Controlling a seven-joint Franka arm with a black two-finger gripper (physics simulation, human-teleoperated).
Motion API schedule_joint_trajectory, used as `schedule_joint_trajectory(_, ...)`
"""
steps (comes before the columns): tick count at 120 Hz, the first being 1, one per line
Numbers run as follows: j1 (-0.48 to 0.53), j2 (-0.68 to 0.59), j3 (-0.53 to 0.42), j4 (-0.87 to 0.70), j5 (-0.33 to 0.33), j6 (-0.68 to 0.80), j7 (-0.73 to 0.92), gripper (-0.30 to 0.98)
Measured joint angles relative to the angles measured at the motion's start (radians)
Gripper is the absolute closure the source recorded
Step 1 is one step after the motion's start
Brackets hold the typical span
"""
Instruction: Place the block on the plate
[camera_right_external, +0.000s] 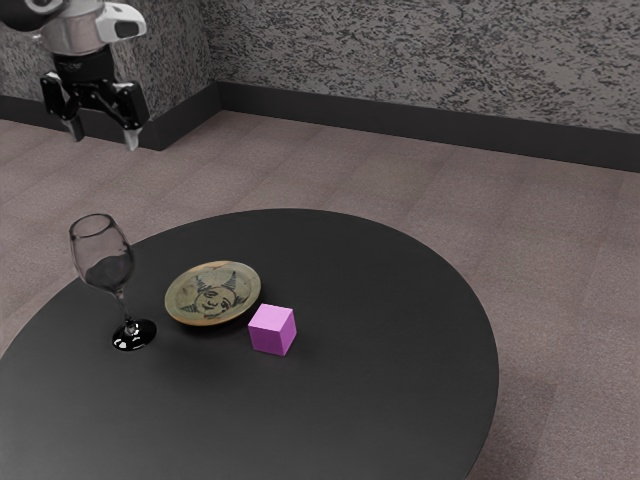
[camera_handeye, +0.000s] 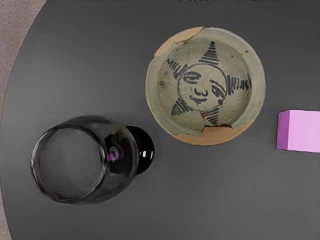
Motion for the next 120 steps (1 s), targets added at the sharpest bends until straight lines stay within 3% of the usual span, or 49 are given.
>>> schedule_joint_trajectory(25,-0.006,0.006,-0.006,-0.004,-0.002,0.018,-0.013,0.0)
schedule_joint_trajectory(47,-0.051,0.069,-0.02,-0.12,-0.033,0.138,-0.033,0.0)
schedule_joint_trajectory(81,-0.121,0.198,-0.031,-0.296,-0.181,0.357,-0.126,0.0)
schedule_joint_trajectory(120,-0.111,0.356,-0.063,-0.312,-0.208,0.533,-0.178,0.0)
